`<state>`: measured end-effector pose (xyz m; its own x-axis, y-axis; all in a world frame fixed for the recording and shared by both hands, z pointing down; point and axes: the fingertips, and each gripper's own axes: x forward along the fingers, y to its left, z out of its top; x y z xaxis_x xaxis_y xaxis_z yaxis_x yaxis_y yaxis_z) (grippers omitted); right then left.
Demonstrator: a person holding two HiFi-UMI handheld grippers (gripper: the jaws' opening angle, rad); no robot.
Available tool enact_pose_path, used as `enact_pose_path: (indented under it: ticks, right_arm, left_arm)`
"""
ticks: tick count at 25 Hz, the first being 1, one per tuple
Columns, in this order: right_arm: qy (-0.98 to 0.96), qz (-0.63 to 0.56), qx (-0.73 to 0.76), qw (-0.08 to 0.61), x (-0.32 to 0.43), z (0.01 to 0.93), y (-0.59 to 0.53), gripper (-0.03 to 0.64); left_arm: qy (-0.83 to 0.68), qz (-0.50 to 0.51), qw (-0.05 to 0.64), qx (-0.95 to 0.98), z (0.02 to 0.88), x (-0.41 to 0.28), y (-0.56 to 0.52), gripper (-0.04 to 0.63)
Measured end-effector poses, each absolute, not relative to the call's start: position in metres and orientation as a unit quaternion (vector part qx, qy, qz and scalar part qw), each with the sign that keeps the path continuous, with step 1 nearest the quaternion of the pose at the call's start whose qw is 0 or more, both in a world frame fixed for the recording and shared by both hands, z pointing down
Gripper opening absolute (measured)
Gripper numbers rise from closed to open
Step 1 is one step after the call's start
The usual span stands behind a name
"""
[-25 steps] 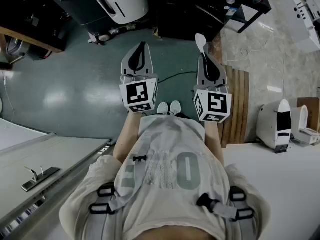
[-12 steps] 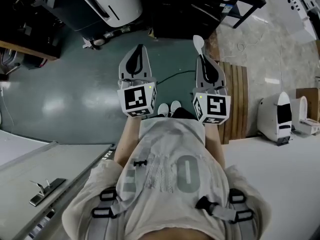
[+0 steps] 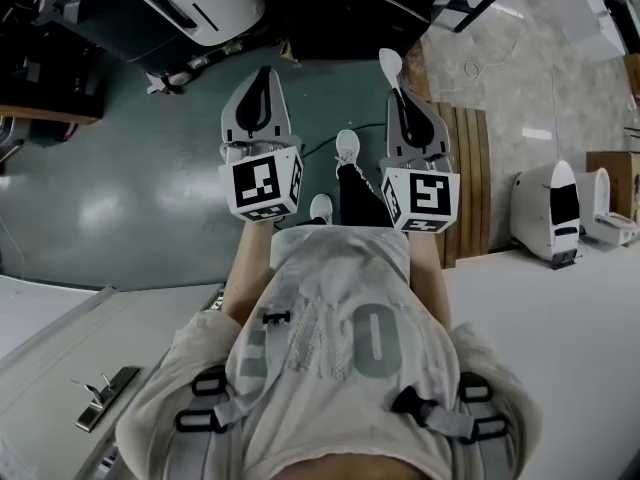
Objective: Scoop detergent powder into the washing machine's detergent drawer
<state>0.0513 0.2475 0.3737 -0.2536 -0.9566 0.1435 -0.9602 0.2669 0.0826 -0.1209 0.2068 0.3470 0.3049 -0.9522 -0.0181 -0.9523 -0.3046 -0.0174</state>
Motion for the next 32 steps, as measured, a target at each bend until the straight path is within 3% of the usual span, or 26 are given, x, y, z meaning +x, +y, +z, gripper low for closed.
enact_pose_path:
  ticks: [22, 32]
  right_arm:
    - [-0.817, -0.012, 0.572, 0.074, 0.100, 0.353, -0.021, 0.003]
    - [-0.831, -0.002, 0.552, 0.063, 0.098, 0.348, -0.083, 0.003]
  left_arm:
    - [0.611, 0.002, 0.028, -0.791, 0.326, -0.063, -0.039, 0.020]
    - [0.617, -0.011, 0.015, -0.787, 0.326, -0.050, -0.094, 0.021]
